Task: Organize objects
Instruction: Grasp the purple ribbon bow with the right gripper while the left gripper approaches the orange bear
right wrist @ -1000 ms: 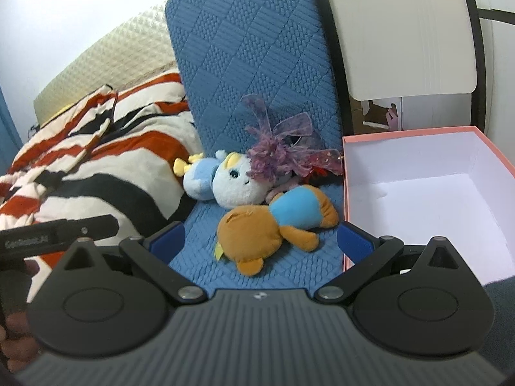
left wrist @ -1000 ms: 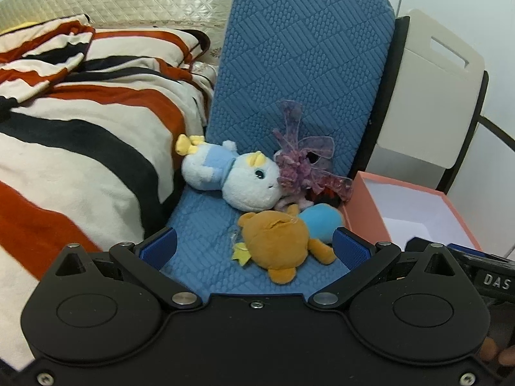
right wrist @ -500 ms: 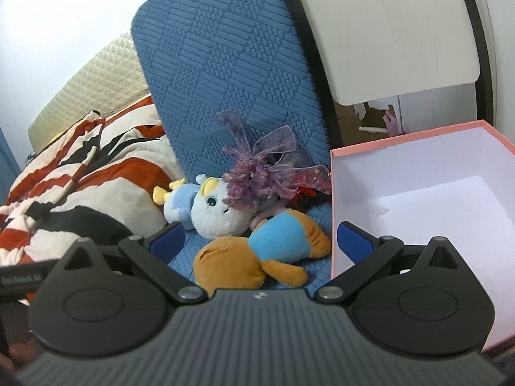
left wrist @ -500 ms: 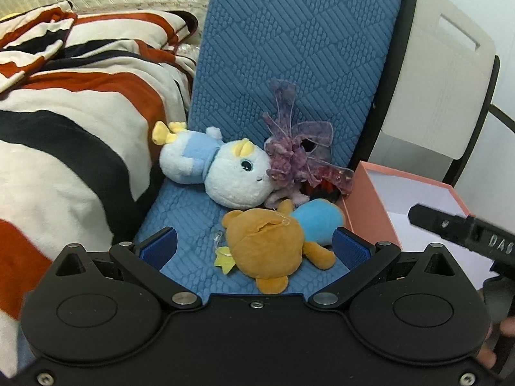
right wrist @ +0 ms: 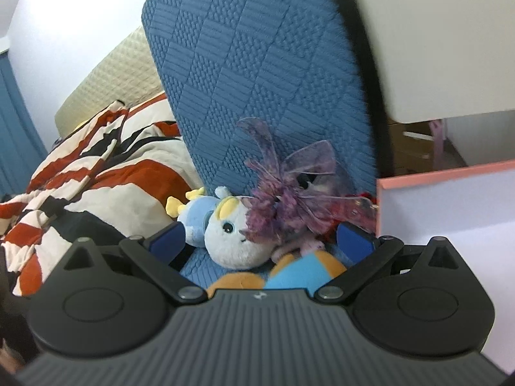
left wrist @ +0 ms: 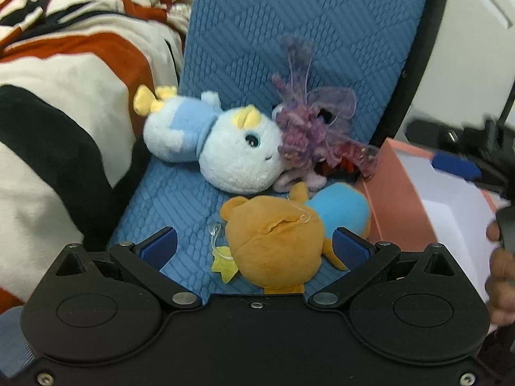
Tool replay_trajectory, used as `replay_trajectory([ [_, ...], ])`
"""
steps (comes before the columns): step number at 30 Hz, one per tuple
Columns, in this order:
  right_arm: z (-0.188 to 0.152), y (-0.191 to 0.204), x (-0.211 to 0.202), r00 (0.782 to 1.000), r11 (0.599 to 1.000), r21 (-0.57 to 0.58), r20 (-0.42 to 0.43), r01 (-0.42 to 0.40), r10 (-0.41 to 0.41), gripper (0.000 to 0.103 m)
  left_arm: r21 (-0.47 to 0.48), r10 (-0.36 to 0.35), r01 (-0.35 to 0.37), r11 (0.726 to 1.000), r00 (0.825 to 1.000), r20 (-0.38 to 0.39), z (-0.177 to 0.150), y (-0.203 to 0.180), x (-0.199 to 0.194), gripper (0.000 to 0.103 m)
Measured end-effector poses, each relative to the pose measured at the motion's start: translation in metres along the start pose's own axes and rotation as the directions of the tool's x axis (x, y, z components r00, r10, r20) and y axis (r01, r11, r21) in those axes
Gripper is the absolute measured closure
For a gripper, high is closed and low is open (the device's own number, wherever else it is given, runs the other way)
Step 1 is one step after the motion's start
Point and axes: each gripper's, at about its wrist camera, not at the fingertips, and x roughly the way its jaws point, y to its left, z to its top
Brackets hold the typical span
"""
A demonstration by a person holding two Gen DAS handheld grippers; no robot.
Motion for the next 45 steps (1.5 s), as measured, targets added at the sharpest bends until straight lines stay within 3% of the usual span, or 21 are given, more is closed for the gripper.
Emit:
replay_trajectory([
  [9,0.016,-0.004,0.083,0.994,0.998,-0.047,-0.107,-0.035,0.03,0.006,0.01,-0.025,0.026,1.0,0.996,-0.089,0.005,0.001,0.052,0.0],
  [17,0.019,-0.007,0.144,0.983,0.997,-0.075,-0.185,-0.027,0.013,0.023,-0.002,-0.055,0.055,0.998,0.986,-0.158,0.013,-0.001,0.089,0.0],
  [22,0.014,-0.019,0.167,0.968,0.999,-0.03,-0.249,-0.037,0.028,0.035,-0.033,-0.093,0.088,0.996,0.978,-0.184,0.015,0.001,0.101,0.0],
  [24,0.011,-0.022,0.17,0.964,0.999,-0.013,-0.264,-0.034,0.029,0.047,-0.033,-0.096,0.091,0.995,0.977,-0.193,0.015,0.001,0.104,0.0],
  [26,0.01,-0.026,0.17,0.96,0.999,0.008,-0.276,-0.037,0.038,0.07,-0.034,-0.095,0.09,0.995,0.976,-0.198,0.014,0.001,0.106,0.001],
  [29,0.011,-0.026,0.166,0.963,1.0,0.001,-0.27,-0.025,0.024,0.086,-0.038,-0.105,0.099,0.994,0.974,-0.202,0.012,0.002,0.107,0.0],
  [35,0.015,-0.025,0.143,0.969,1.0,-0.024,-0.246,-0.015,0.008,0.093,-0.058,-0.116,0.106,0.993,0.972,-0.206,0.01,0.005,0.107,0.001],
  [45,0.01,-0.016,0.085,0.98,0.999,-0.033,-0.197,0.028,-0.034,0.094,-0.129,-0.168,0.146,0.981,0.969,-0.179,0.013,0.014,0.099,0.001],
])
